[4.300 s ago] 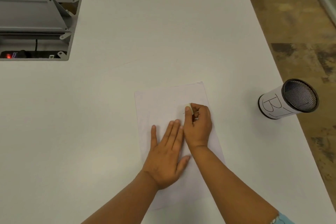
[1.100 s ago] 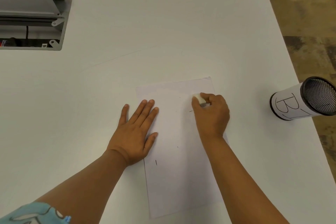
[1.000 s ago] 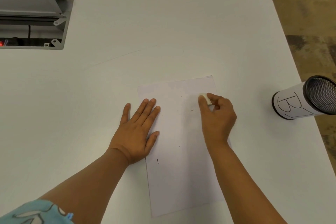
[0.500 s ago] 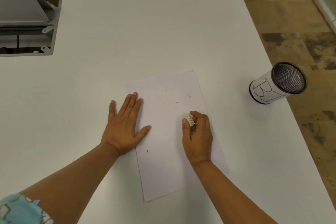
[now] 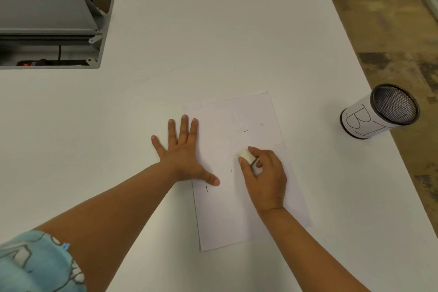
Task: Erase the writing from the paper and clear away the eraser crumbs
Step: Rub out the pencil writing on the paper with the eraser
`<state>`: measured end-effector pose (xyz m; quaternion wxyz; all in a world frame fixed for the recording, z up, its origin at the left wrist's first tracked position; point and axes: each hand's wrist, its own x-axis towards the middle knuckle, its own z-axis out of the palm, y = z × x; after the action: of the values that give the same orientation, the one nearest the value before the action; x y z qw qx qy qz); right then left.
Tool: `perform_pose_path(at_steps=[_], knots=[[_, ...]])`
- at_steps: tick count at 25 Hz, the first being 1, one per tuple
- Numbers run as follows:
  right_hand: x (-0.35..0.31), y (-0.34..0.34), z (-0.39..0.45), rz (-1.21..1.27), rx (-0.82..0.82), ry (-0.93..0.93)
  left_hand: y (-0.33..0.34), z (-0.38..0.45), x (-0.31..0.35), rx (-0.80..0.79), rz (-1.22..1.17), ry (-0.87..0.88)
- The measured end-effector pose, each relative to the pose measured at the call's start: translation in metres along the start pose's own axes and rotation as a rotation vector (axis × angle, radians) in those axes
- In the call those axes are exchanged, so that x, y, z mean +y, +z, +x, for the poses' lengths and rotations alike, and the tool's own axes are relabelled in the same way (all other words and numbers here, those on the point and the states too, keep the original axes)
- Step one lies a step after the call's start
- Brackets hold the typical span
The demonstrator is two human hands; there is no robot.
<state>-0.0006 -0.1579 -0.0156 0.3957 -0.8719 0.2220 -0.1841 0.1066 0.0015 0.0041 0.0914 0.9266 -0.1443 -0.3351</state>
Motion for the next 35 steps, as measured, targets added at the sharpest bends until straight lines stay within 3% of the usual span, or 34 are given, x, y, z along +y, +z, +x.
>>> perform_pose_path(at_steps=[5,12,19,26,31,35], knots=[[-0.026,0.027,0.001,-0.068,-0.047,-0.025,-0.001,-0.001,0.002,-0.029,0.033,-0.023],[-0.058,0.062,0.076,-0.155,-0.160,-0.040,-0.003,-0.002,0.003,-0.048,0.053,-0.018],[-0.042,0.024,-0.008,-0.138,-0.163,-0.011,-0.001,-0.003,0.001,-0.017,0.050,-0.002],[-0.067,0.062,0.057,-0.146,-0.237,-0.030,-0.001,-0.002,0.002,-0.020,0.079,-0.014],[-0.031,0.008,0.004,-0.147,-0.146,-0.052,-0.001,-0.003,0.001,-0.032,0.027,-0.001],[-0.011,-0.011,0.029,-0.166,-0.050,0.110,-0.001,-0.002,0.000,-0.017,0.020,-0.001]])
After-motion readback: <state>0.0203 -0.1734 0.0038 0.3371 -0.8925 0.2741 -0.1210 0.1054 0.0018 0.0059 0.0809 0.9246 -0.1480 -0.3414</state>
